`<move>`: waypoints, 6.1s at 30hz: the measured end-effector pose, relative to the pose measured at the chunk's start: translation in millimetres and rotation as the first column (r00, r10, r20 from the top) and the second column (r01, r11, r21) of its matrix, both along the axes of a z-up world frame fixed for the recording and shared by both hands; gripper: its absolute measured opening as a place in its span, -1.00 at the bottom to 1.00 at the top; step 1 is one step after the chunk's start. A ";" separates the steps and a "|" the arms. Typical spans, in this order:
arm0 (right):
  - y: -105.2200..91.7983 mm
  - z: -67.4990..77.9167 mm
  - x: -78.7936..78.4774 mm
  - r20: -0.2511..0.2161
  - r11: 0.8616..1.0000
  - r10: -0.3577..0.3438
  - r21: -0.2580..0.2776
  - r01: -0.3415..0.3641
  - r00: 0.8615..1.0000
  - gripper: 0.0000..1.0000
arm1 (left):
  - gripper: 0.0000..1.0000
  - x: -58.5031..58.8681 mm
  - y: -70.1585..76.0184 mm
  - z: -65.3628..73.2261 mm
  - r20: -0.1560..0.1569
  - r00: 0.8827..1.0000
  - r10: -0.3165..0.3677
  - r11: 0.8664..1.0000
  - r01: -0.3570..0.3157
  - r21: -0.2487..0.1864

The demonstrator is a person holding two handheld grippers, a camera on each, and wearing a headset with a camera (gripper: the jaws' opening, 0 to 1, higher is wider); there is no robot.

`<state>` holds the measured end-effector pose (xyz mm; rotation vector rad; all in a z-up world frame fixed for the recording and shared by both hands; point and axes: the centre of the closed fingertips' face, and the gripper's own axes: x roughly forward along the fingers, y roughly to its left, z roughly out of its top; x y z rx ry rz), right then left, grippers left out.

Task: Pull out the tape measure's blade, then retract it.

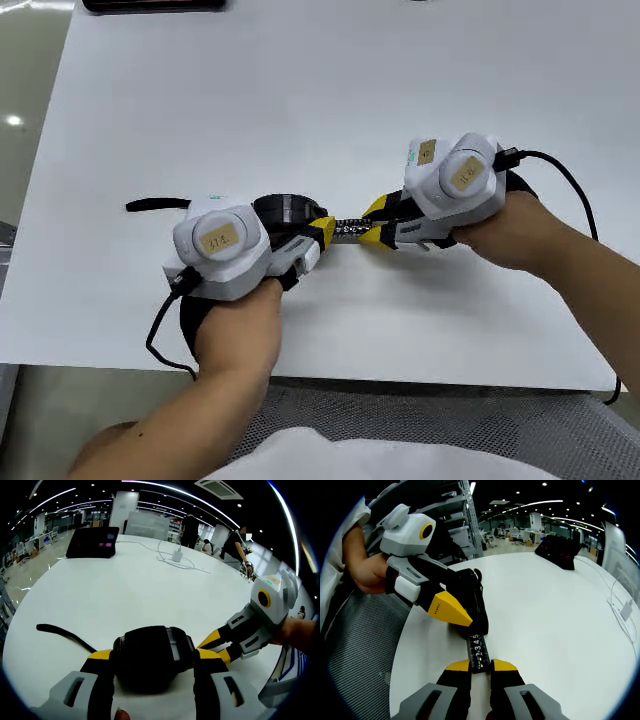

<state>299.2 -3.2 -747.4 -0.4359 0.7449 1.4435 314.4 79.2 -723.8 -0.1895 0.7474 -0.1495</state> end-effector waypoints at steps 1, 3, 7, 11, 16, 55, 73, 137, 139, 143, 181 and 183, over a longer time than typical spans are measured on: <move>-0.1 0.0 -0.2 0.000 1.000 0.000 0.000 0.000 1.000 -0.79 | 0.21 -0.2 -0.6 -0.1 0.001 1.000 -0.008 1.000 0.008 0.005; -0.3 -0.1 -1.1 0.000 1.000 0.003 0.001 -0.003 1.000 -0.79 | 0.19 -0.4 -0.9 -0.1 0.002 1.000 -0.022 1.000 0.022 0.010; -0.8 0.2 -1.4 0.003 1.000 0.007 0.006 -0.007 1.000 -0.79 | 0.17 -0.8 -1.2 0.1 -0.005 1.000 -0.026 1.000 0.026 0.005; -1.6 0.3 -1.3 0.006 1.000 0.010 0.001 -0.010 1.000 -0.80 | 0.15 -0.8 -1.1 -1.0 -0.022 0.999 -0.029 1.000 0.029 0.006; -2.2 0.4 -1.1 0.006 1.000 0.002 0.000 -0.002 1.000 -0.80 | 0.13 -1.5 -1.4 -1.5 -0.035 0.999 -0.030 1.000 0.030 0.006; 34.1 -0.6 -0.2 0.002 0.999 0.001 0.051 -0.001 1.000 -0.78 | 0.14 -1.5 0.1 -1.9 -0.036 0.999 -0.016 0.999 0.015 -0.041; 31.3 4.0 -1.2 0.019 0.999 0.007 0.035 -0.008 1.000 -0.74 | 0.20 0.4 -0.4 -2.1 -0.024 0.999 -0.036 0.998 0.034 -0.056; -29.5 43.4 -9.4 0.022 0.984 -0.170 0.055 0.168 0.985 0.08 | 0.76 -23.2 7.9 29.2 0.044 0.934 -0.354 0.935 0.353 0.039; -32.0 43.6 -9.6 0.021 0.983 -0.175 0.053 0.174 0.984 0.12 | 0.77 -23.0 9.7 28.7 0.043 0.932 -0.360 0.933 0.358 0.048; -39.1 45.3 -10.5 0.018 0.981 -0.187 0.054 0.186 0.982 0.16 | 0.79 -24.8 11.6 30.3 0.046 0.920 -0.390 0.920 0.386 0.069; -114.0 70.2 -13.7 0.060 0.955 -0.297 0.034 0.295 0.953 0.23 | 0.78 -50.2 48.0 46.1 0.053 0.905 -0.422 0.906 0.419 0.066; -118.7 70.8 -13.5 0.066 0.953 -0.302 0.029 0.300 0.951 0.23 | 0.81 -49.9 49.7 47.7 0.058 0.907 -0.417 0.908 0.414 0.062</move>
